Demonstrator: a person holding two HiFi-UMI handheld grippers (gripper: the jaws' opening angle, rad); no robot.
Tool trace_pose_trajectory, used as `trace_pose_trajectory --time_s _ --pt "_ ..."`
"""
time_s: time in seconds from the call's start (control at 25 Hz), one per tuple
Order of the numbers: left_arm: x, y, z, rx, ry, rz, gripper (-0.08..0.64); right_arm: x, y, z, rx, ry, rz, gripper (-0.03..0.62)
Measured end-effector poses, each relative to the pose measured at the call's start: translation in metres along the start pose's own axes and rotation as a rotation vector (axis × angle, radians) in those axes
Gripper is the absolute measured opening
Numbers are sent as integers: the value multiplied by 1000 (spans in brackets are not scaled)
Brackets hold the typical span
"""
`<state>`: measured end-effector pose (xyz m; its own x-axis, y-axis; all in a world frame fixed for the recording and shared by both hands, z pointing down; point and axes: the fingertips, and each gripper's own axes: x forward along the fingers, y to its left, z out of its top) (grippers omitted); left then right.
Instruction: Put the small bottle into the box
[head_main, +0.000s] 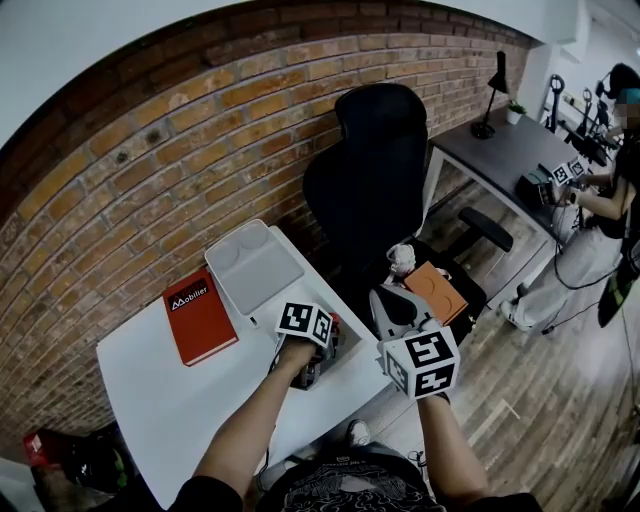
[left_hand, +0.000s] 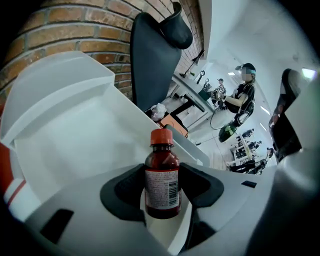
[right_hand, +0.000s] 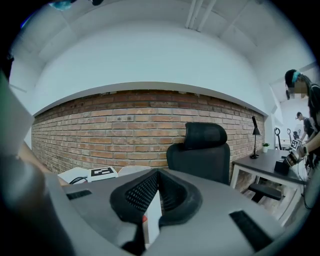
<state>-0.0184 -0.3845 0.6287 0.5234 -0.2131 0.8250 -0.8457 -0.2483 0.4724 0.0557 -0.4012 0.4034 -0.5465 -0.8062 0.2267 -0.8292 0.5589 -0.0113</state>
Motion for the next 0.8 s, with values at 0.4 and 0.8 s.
trace_pose_trajectory --time_s 0.4,0.8 --pt "18 7 -11 -186 130 -25 233 -1 -10 -6 3 13 -2 21" --pt "21 4 -13 -198 132 -38 236 1 -9 -10 5 20 5 21"
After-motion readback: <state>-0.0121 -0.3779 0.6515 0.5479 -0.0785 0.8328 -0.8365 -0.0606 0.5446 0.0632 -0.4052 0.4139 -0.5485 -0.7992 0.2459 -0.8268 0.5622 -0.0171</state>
